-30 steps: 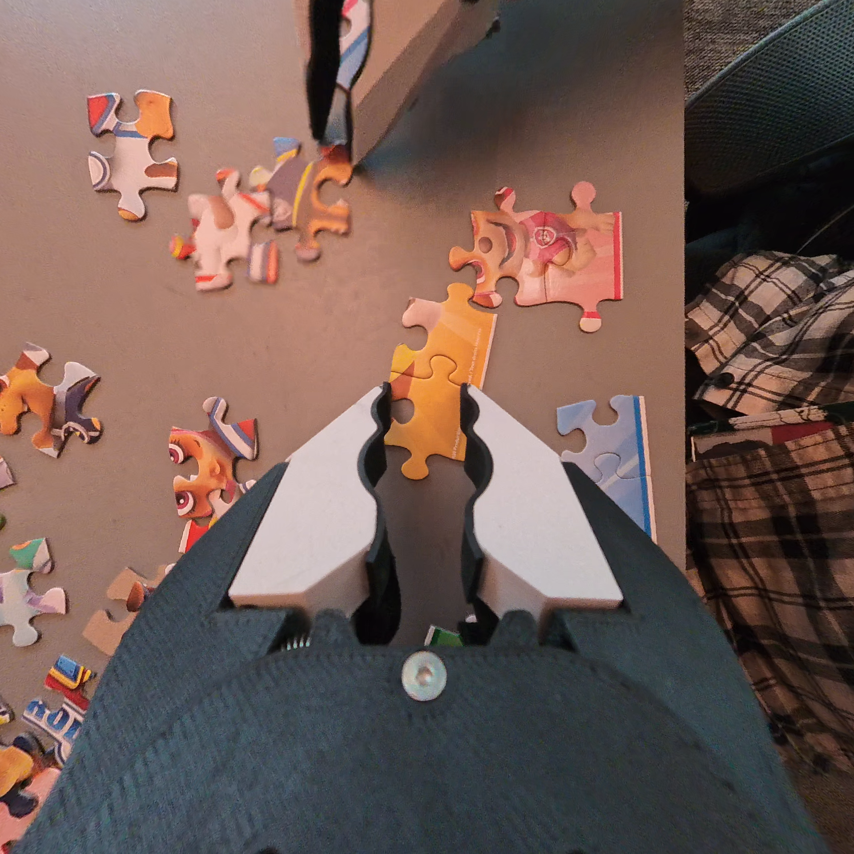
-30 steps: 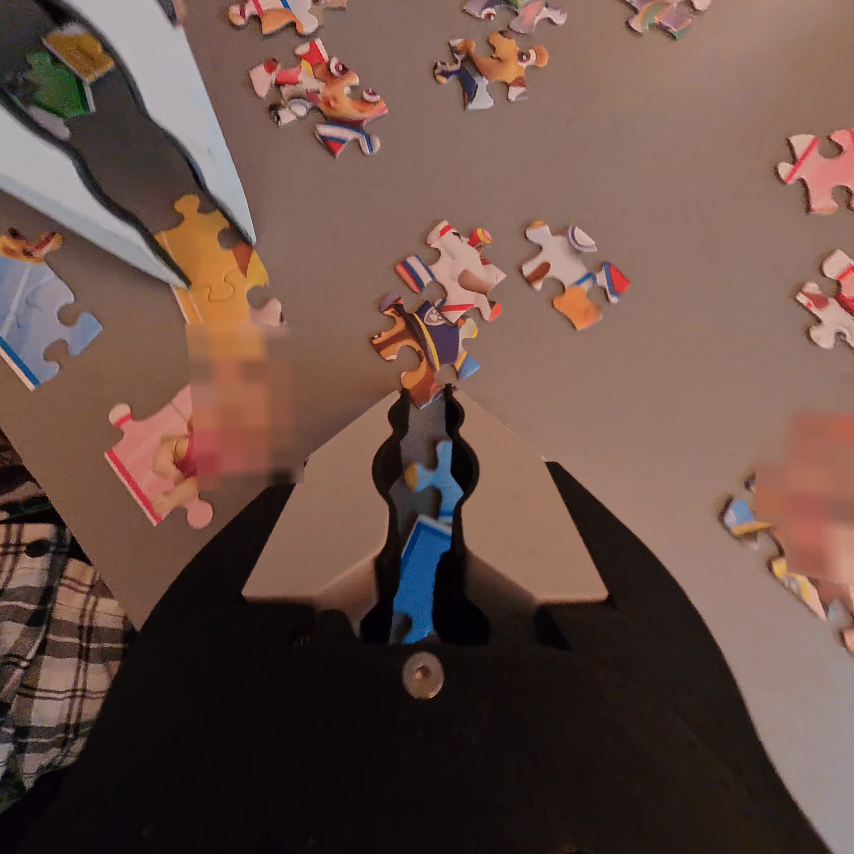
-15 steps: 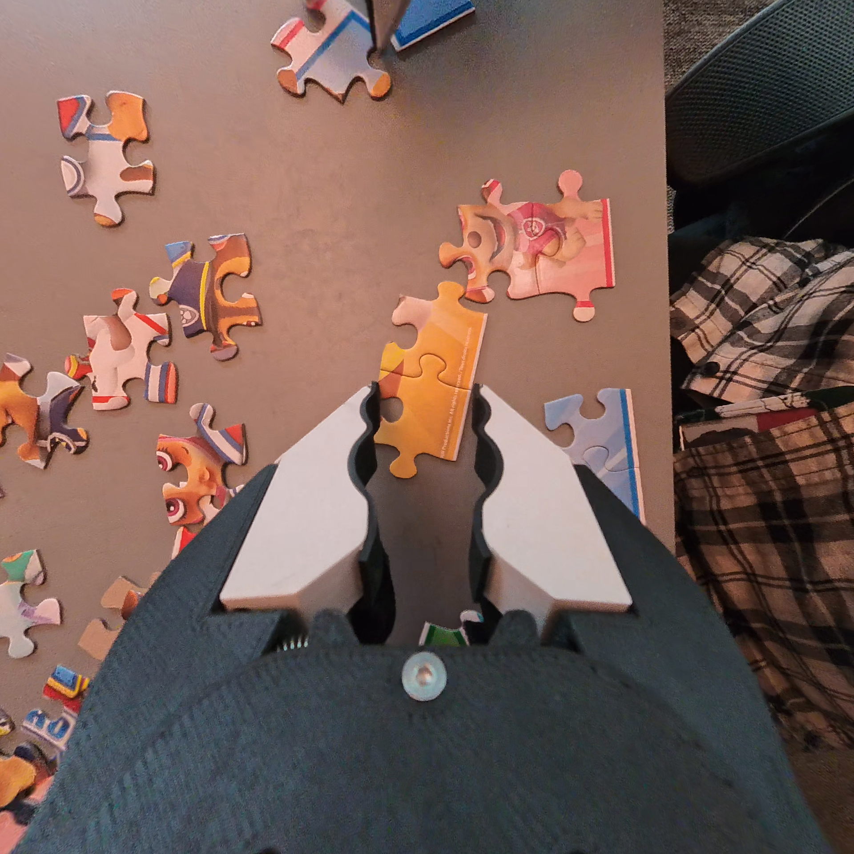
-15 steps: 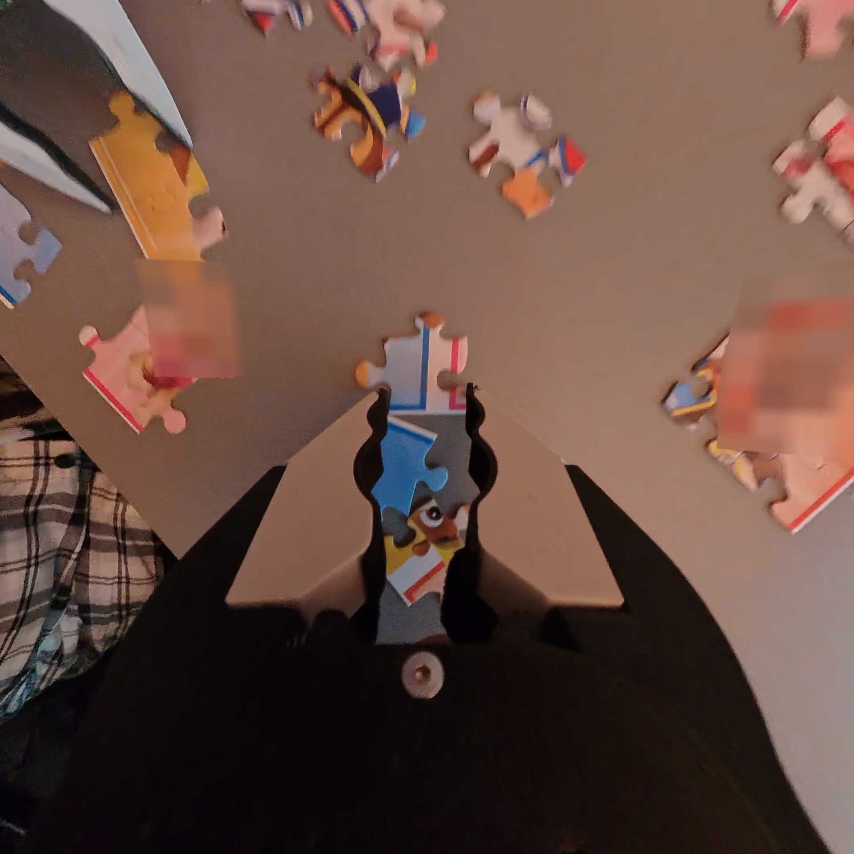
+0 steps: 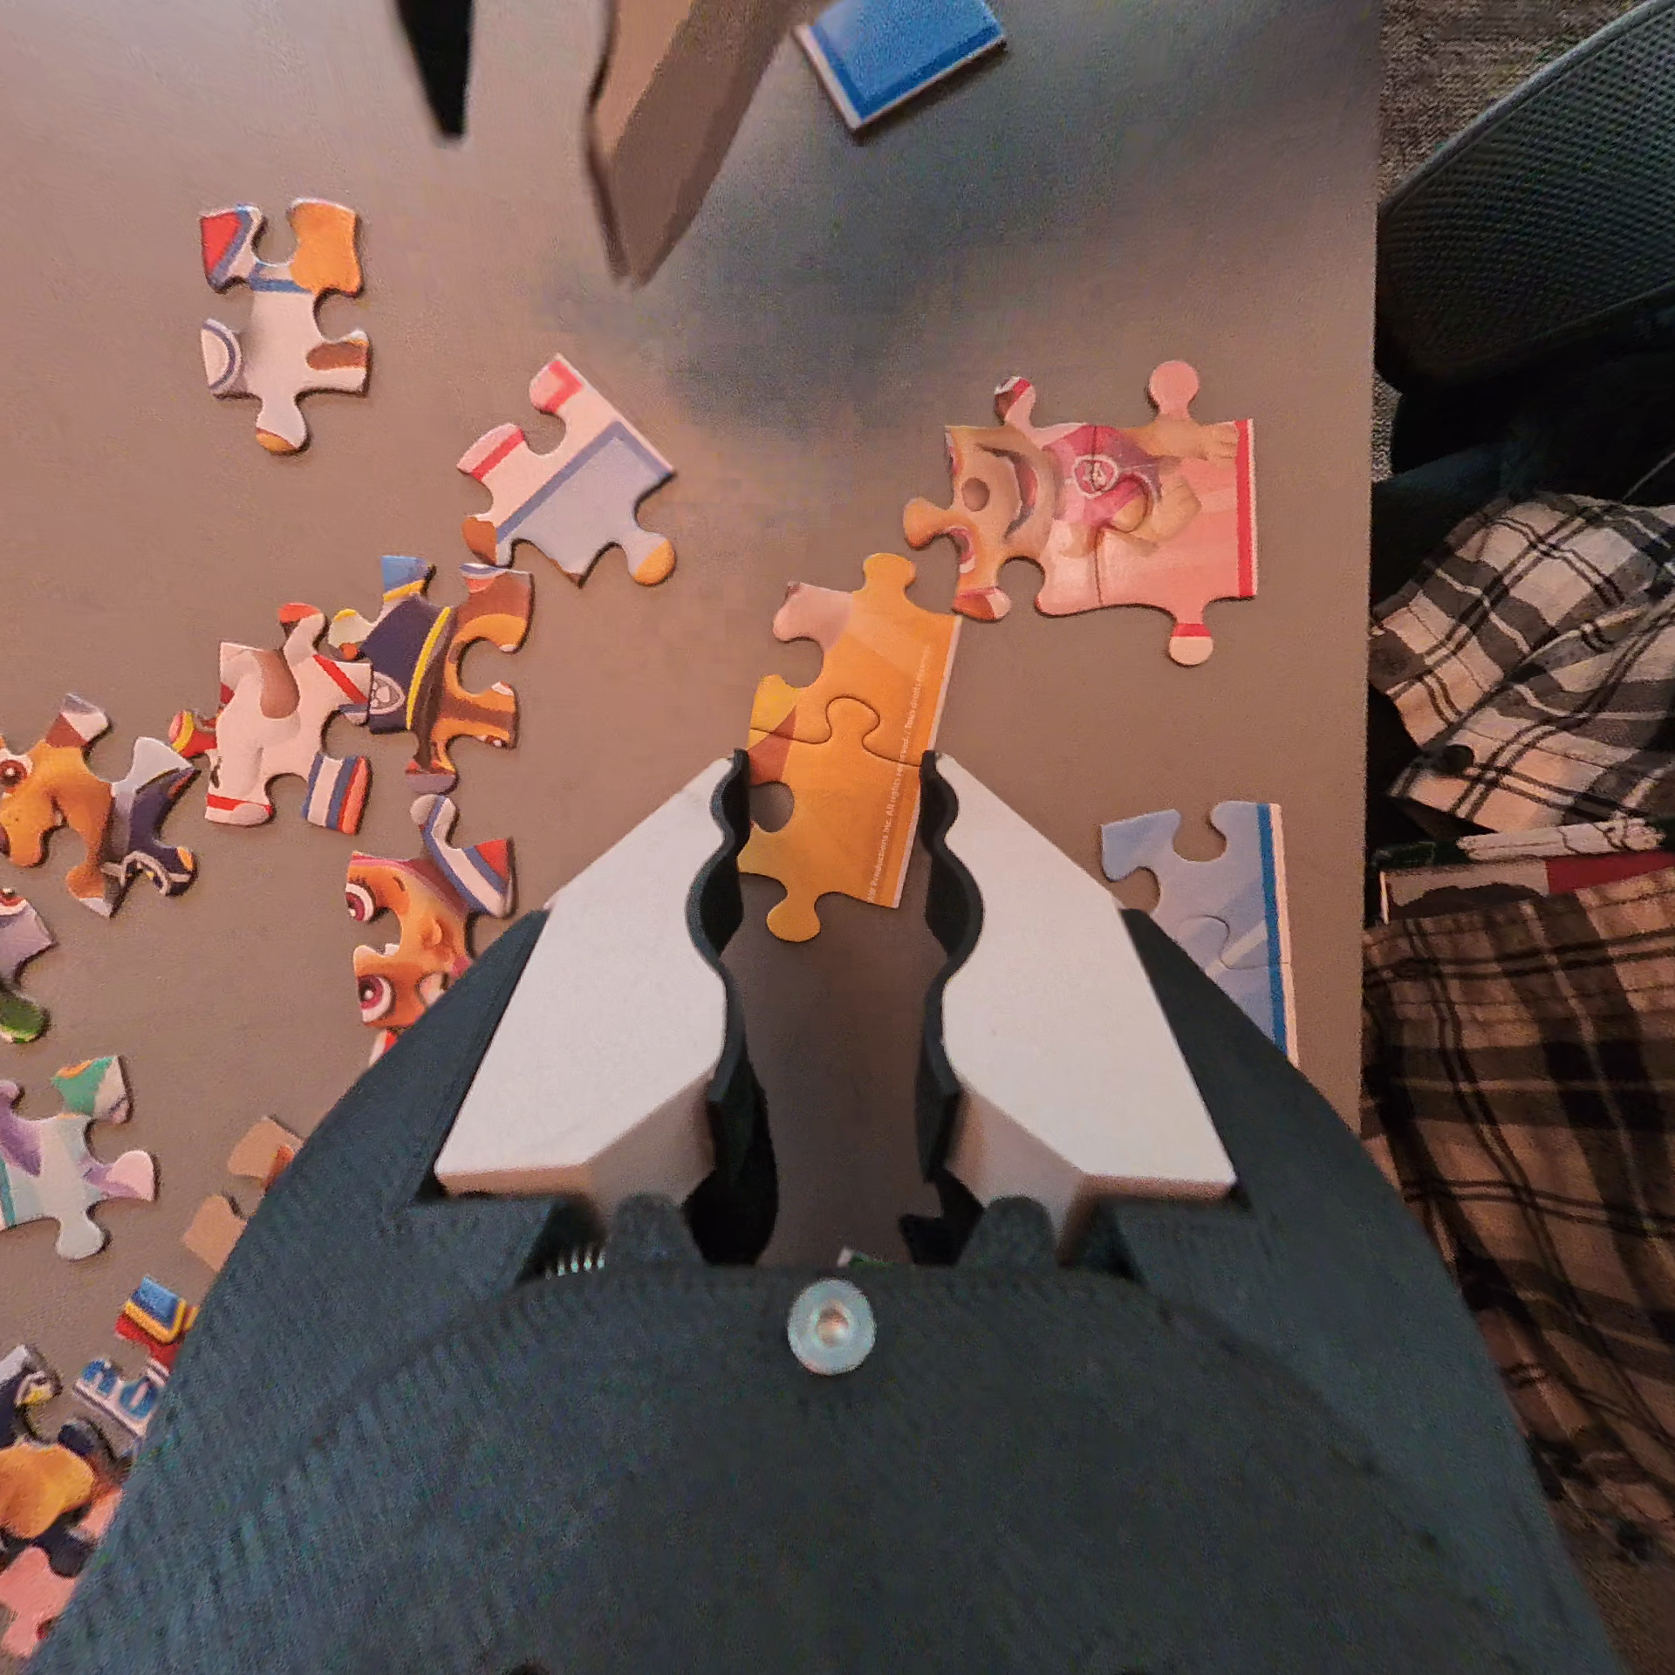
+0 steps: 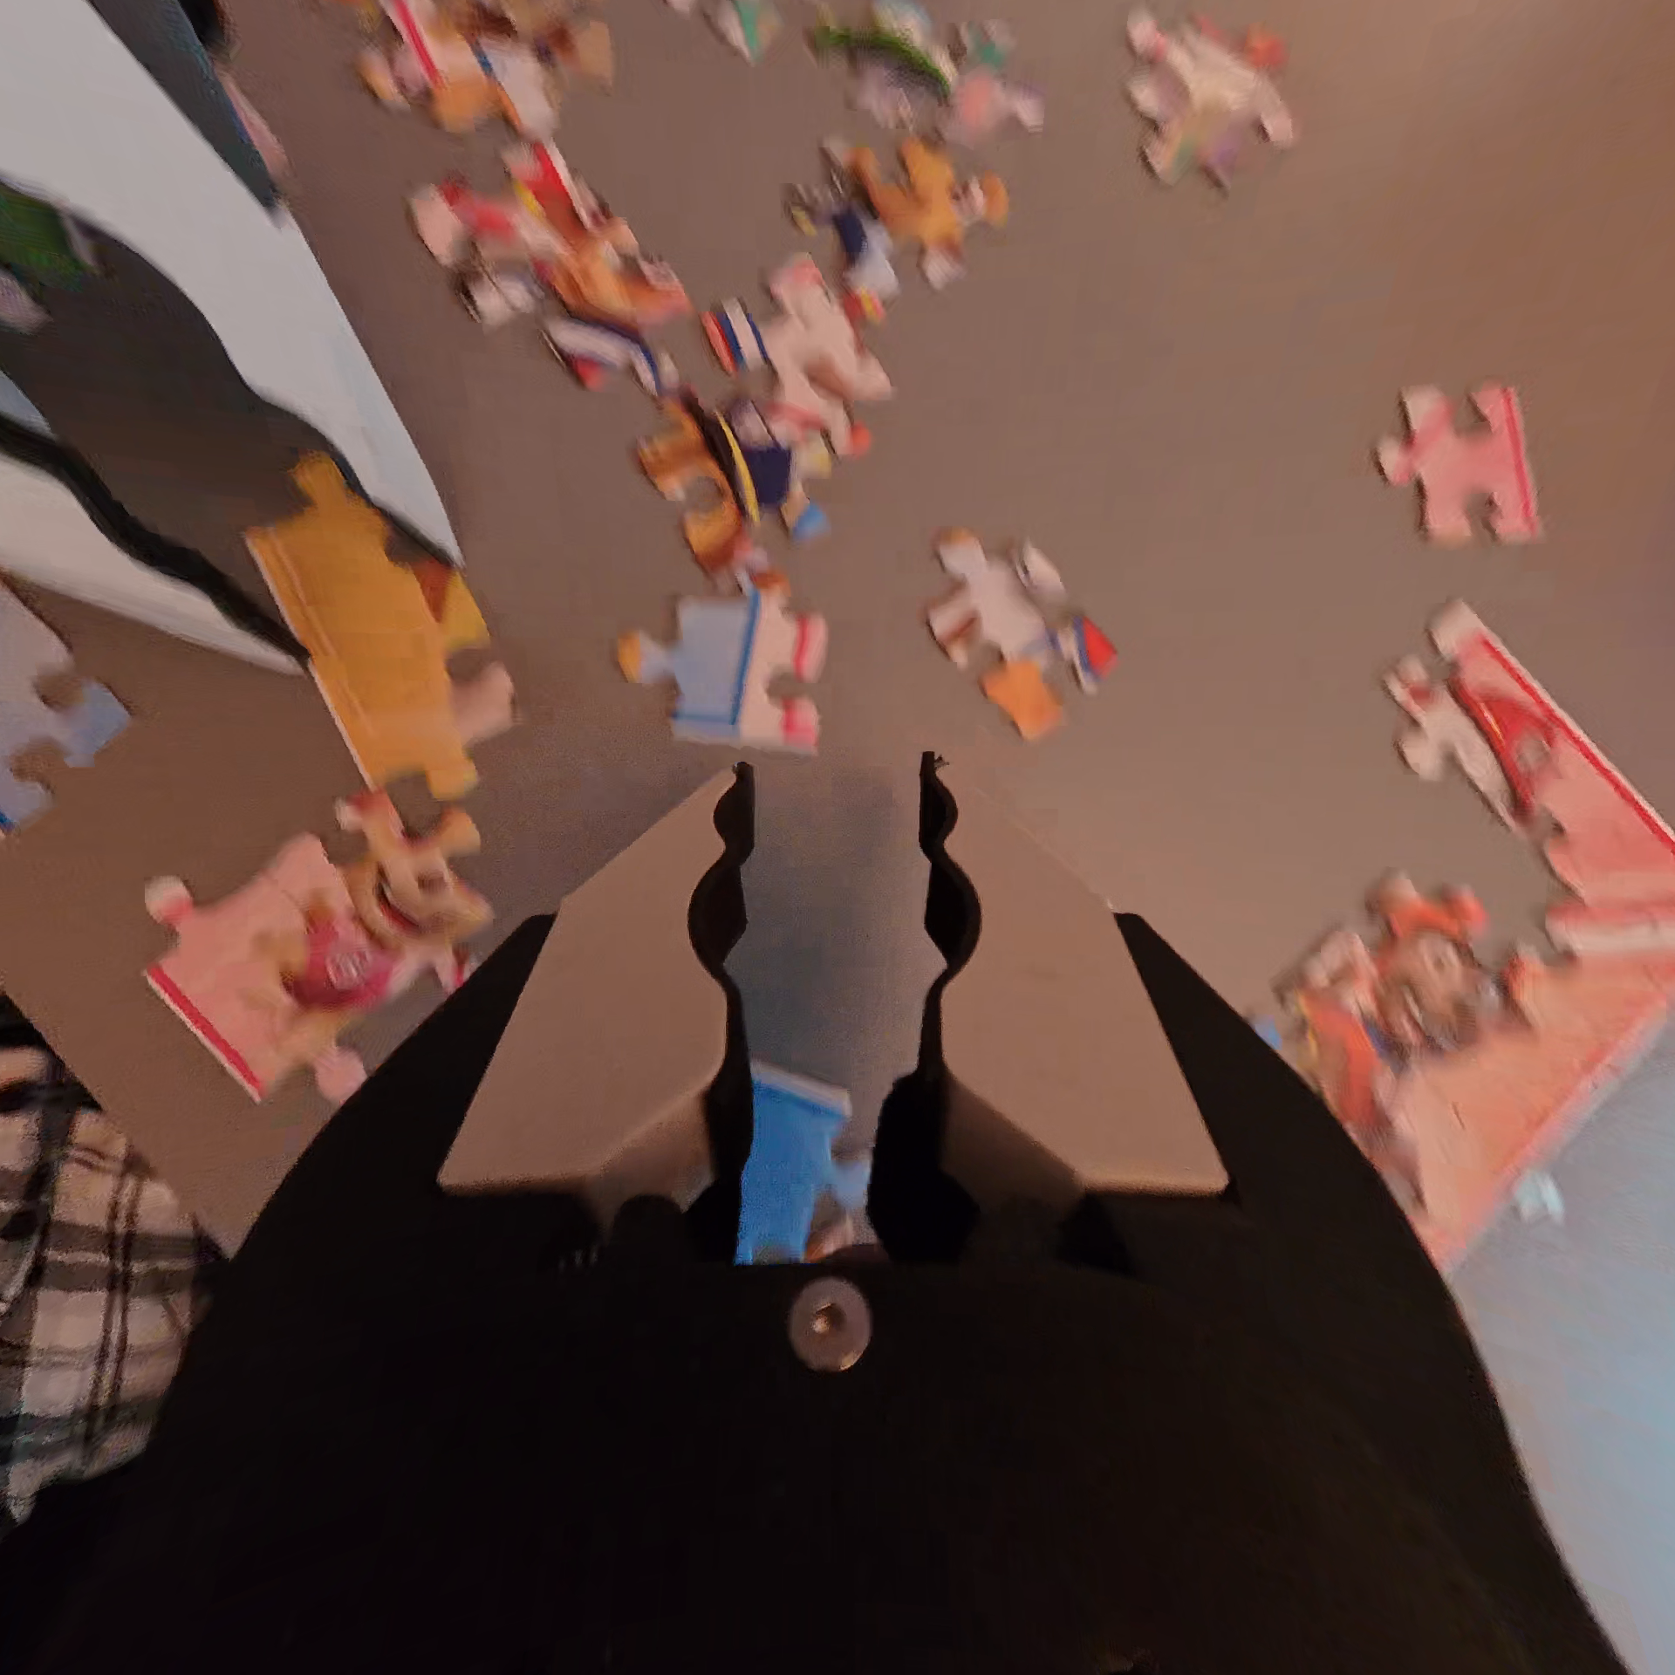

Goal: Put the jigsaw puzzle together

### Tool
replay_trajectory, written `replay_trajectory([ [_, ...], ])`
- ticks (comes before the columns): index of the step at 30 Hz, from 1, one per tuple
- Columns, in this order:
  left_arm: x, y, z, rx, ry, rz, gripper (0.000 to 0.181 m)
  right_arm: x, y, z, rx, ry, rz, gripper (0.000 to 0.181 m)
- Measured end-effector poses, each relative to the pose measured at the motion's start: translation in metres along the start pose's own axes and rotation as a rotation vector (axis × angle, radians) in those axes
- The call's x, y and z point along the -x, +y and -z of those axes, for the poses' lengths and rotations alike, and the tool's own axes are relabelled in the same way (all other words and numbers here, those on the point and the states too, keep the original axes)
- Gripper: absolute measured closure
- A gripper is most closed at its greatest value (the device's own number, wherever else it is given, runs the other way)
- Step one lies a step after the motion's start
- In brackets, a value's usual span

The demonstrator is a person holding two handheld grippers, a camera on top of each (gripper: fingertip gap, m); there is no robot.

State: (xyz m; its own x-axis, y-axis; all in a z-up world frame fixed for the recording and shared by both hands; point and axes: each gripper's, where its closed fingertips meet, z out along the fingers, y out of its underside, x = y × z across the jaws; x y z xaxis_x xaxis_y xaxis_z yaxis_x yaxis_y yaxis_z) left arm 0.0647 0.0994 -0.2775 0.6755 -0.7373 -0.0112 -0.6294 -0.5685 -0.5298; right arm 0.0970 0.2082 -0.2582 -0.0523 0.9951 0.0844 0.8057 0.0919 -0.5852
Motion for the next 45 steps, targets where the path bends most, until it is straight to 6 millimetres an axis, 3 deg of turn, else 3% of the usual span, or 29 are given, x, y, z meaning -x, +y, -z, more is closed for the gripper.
replay_trajectory([
  [5, 0.010, -0.013, -0.008, 0.000, -0.018, -0.003, 0.145, -0.007, 0.068, 0.027, 0.056, 0.079, -0.129, 0.147],
  [12, 0.018, -0.045, -0.029, -0.003, -0.019, -0.019, 0.144, 0.019, 0.079, 0.037, -0.059, 0.039, -0.191, 0.154],
  [21, 0.038, -0.097, -0.062, -0.009, -0.042, 0.028, 0.145, 0.020, 0.076, 0.049, -0.161, 0.067, -0.210, 0.153],
  [24, 0.042, -0.114, -0.072, -0.017, -0.039, 0.045, 0.145, 0.011, 0.070, 0.046, -0.180, 0.084, -0.224, 0.158],
  [31, 0.044, -0.143, -0.090, -0.041, -0.021, 0.088, 0.149, -0.022, 0.085, 0.038, -0.081, 0.155, -0.229, 0.169],
  [34, 0.044, -0.153, -0.095, -0.051, -0.013, 0.102, 0.147, -0.036, 0.090, 0.040, -0.069, 0.165, -0.246, 0.179],
  [40, 0.038, -0.165, -0.100, -0.078, 0.067, 0.153, 0.145, -0.068, 0.105, 0.046, -0.031, 0.228, -0.254, 0.180],
  [45, 0.031, -0.178, -0.107, -0.114, 0.133, 0.173, 0.154, -0.090, 0.112, 0.048, 0.003, 0.266, -0.254, 0.181],
])
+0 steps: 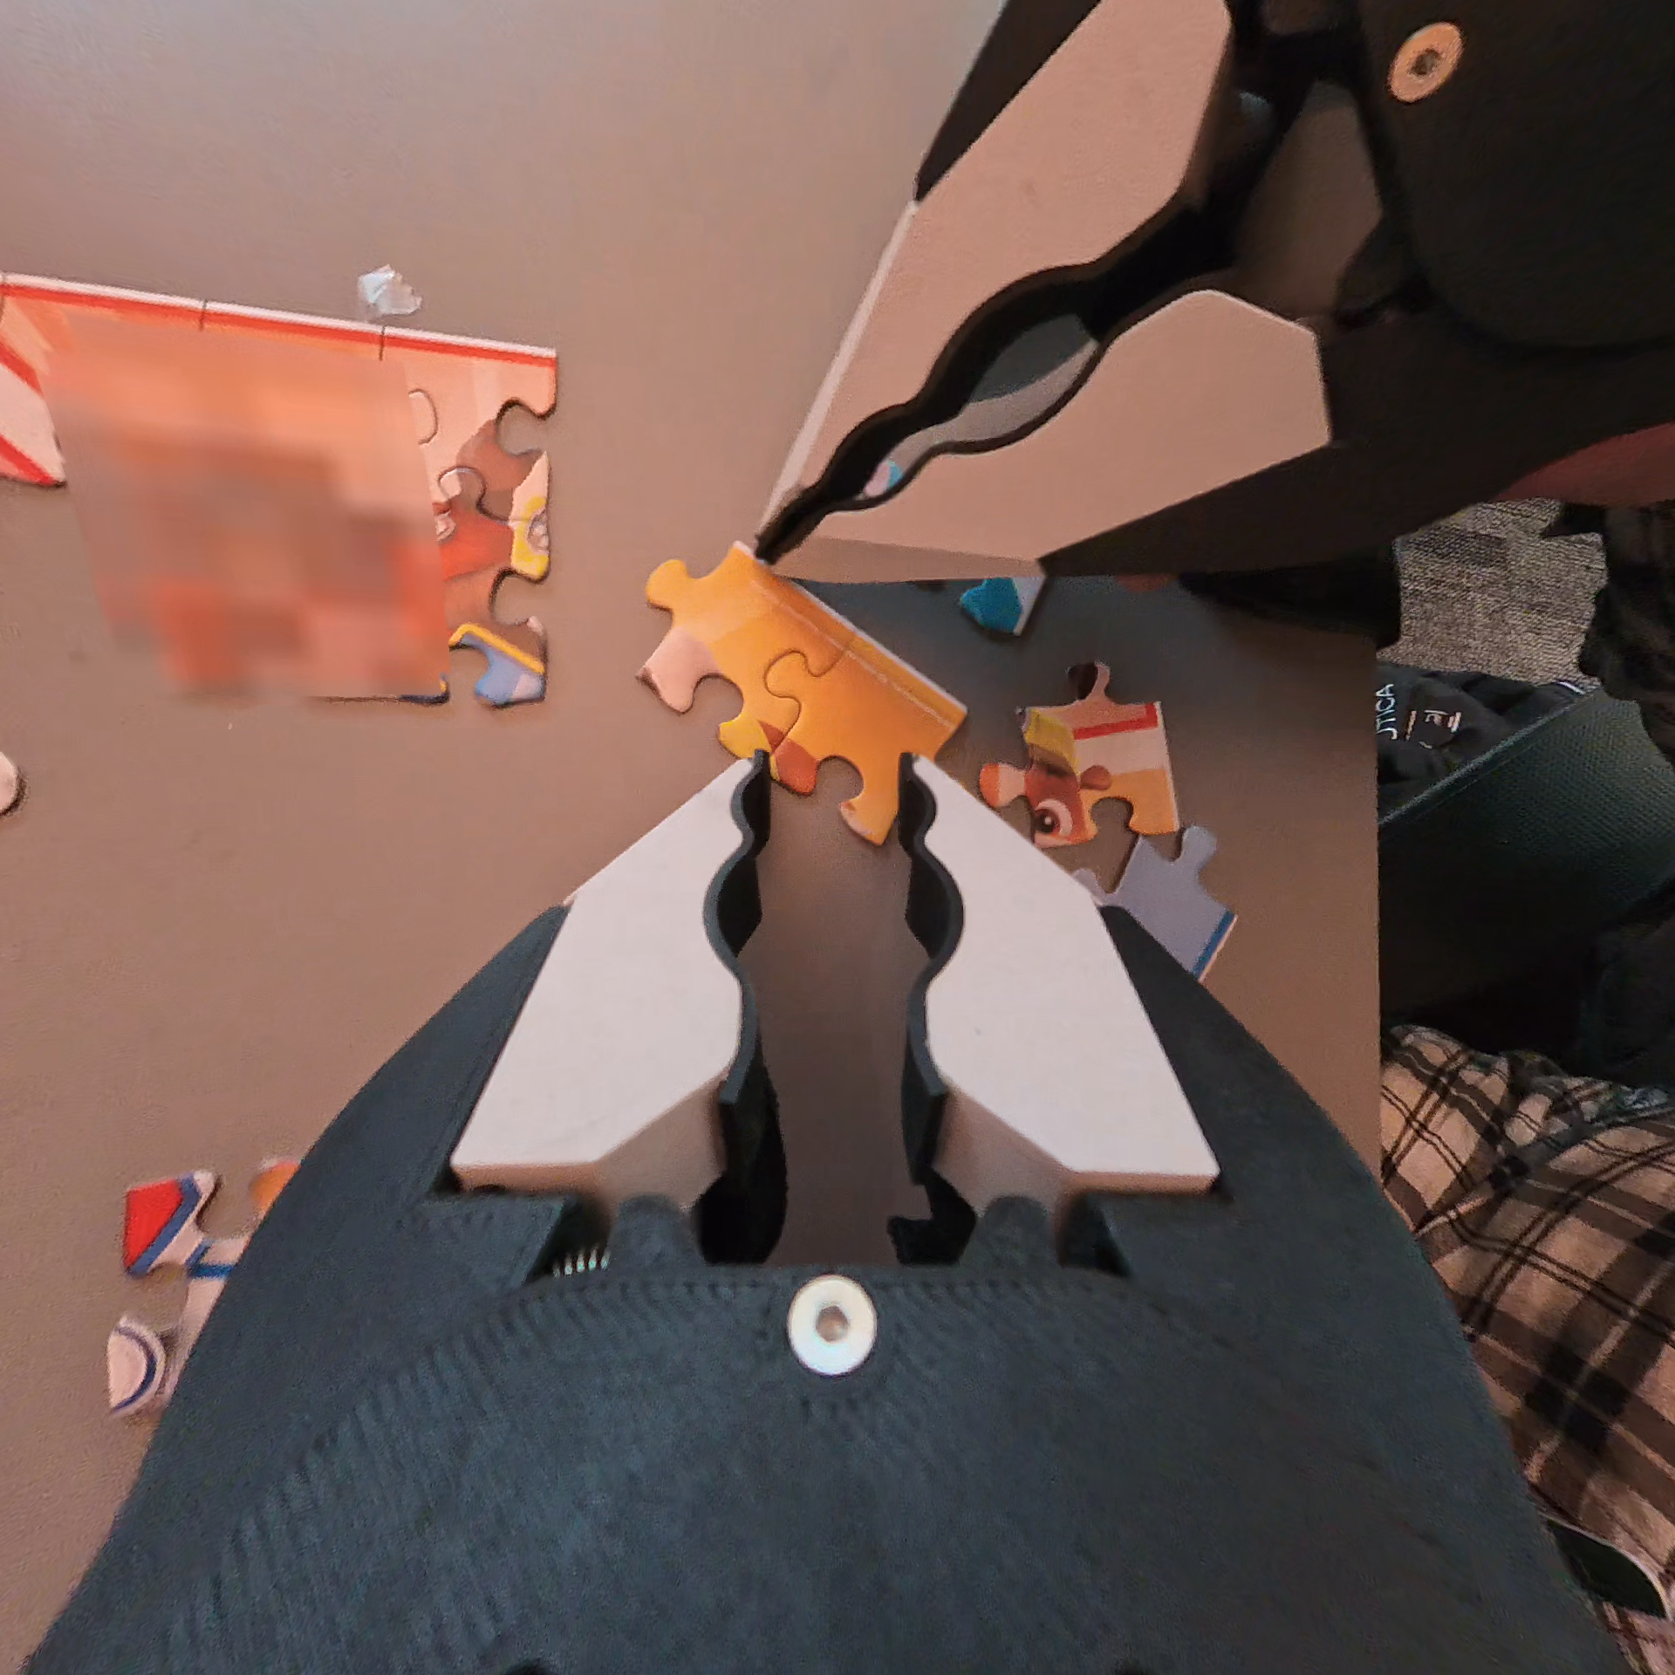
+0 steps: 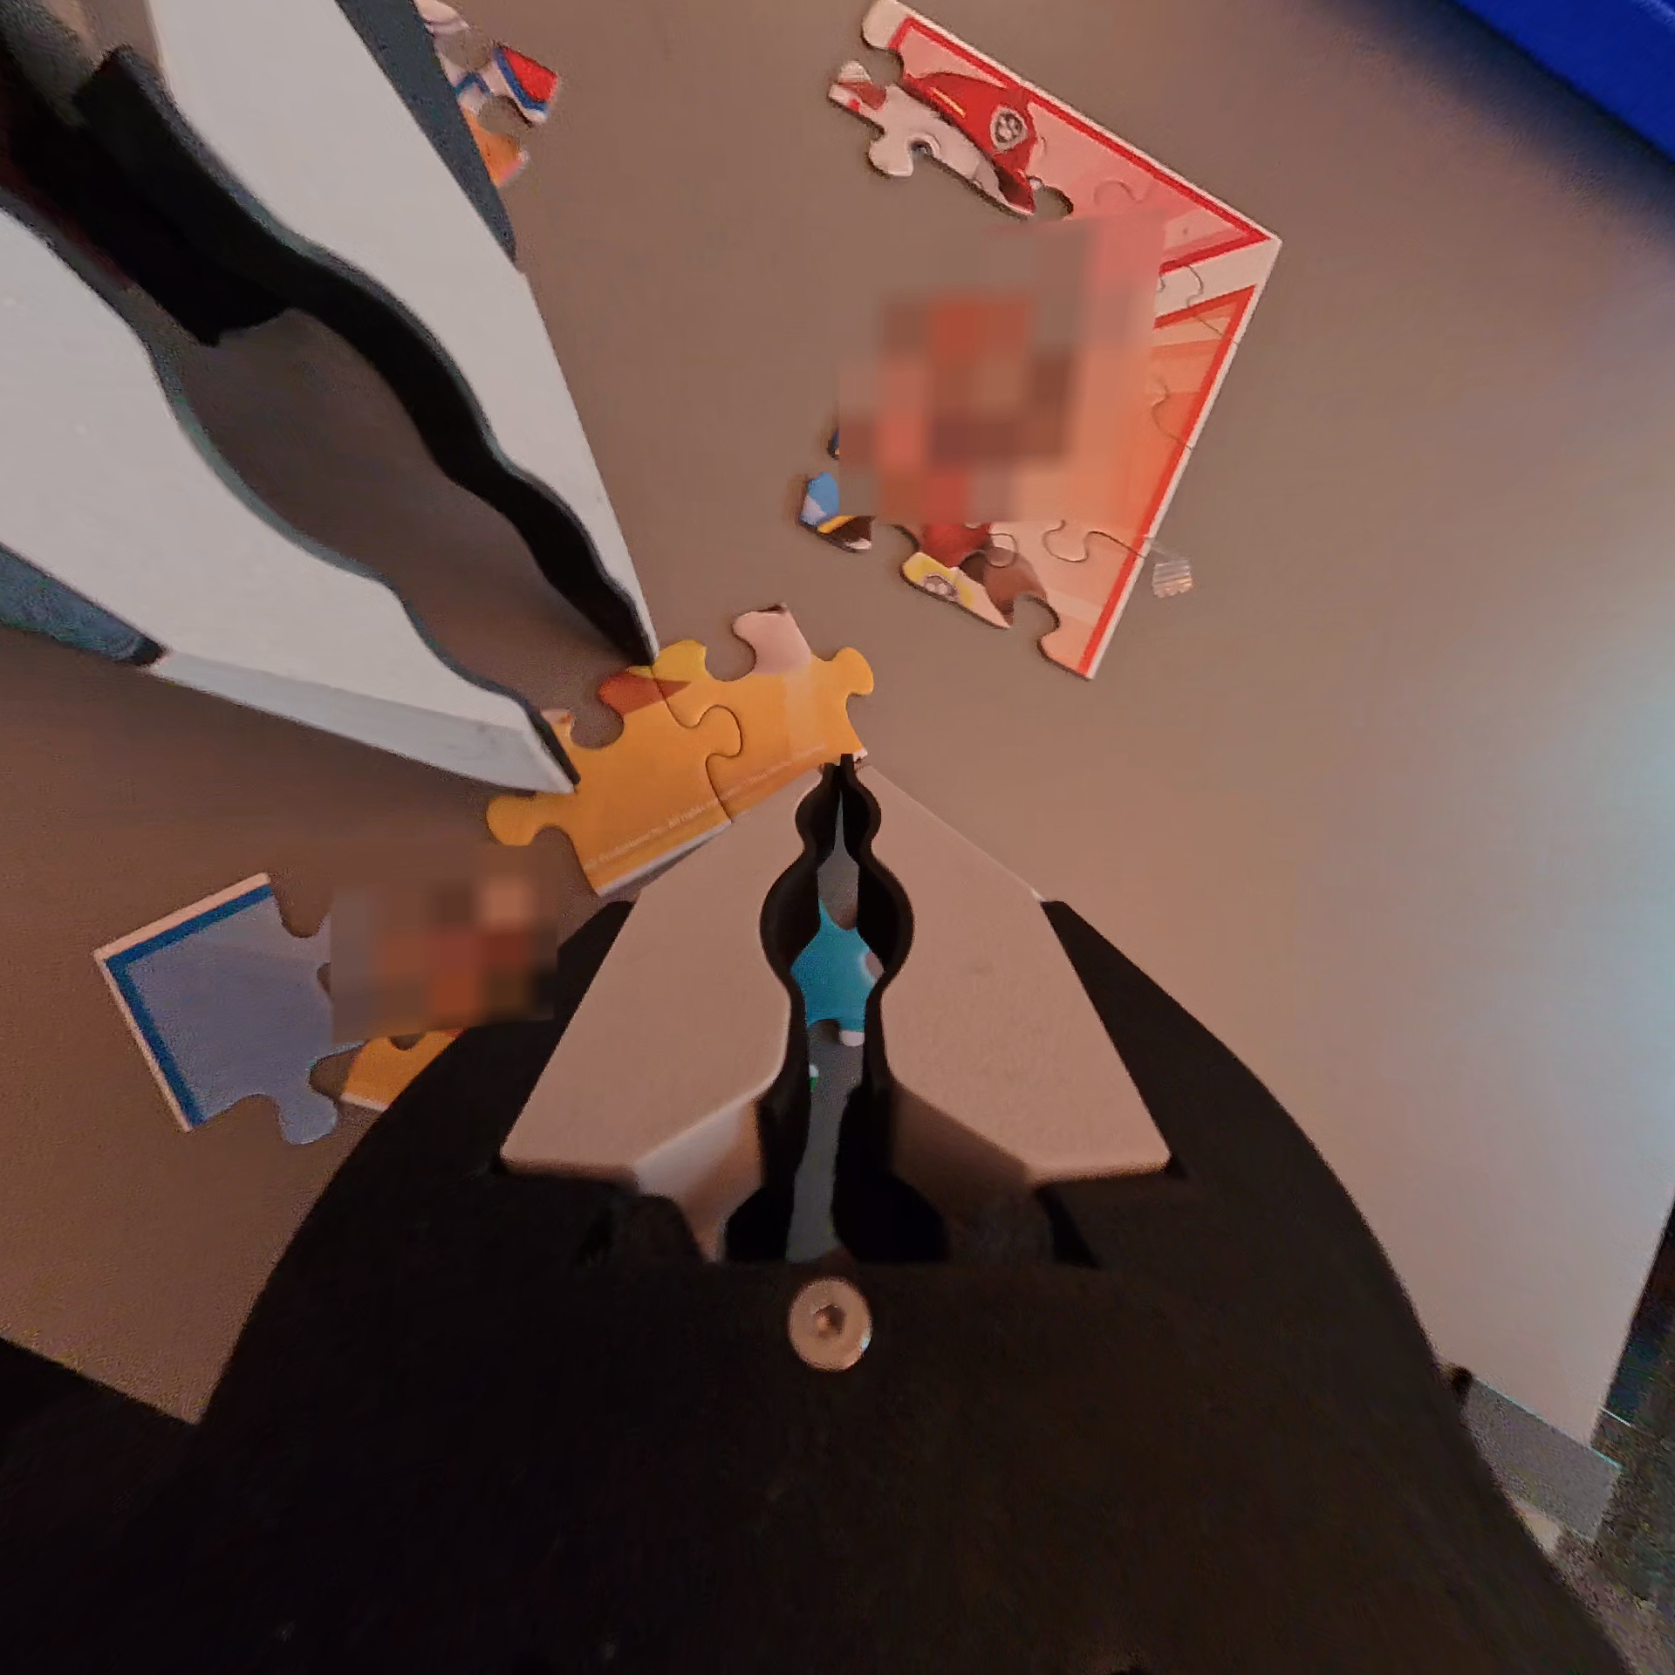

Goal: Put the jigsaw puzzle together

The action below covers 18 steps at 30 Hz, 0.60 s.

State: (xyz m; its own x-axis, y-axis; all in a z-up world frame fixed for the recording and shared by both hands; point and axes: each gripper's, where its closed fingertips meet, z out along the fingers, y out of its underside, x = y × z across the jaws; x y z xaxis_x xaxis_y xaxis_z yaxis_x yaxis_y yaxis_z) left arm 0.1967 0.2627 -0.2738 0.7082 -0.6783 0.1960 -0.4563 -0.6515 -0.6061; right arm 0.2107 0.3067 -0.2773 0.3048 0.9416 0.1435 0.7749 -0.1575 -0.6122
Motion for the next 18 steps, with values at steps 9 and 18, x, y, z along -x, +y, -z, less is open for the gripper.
replay_trajectory([
  [9, -0.010, -0.024, -0.021, -0.040, 0.054, 0.002, 0.160, -0.029, -0.001, -0.006, 0.011, 0.062, 0.010, 0.181],
  [18, -0.008, -0.033, -0.029, -0.049, 0.038, -0.042, 0.161, -0.041, 0.002, -0.006, -0.002, 0.084, -0.013, 0.181],
])
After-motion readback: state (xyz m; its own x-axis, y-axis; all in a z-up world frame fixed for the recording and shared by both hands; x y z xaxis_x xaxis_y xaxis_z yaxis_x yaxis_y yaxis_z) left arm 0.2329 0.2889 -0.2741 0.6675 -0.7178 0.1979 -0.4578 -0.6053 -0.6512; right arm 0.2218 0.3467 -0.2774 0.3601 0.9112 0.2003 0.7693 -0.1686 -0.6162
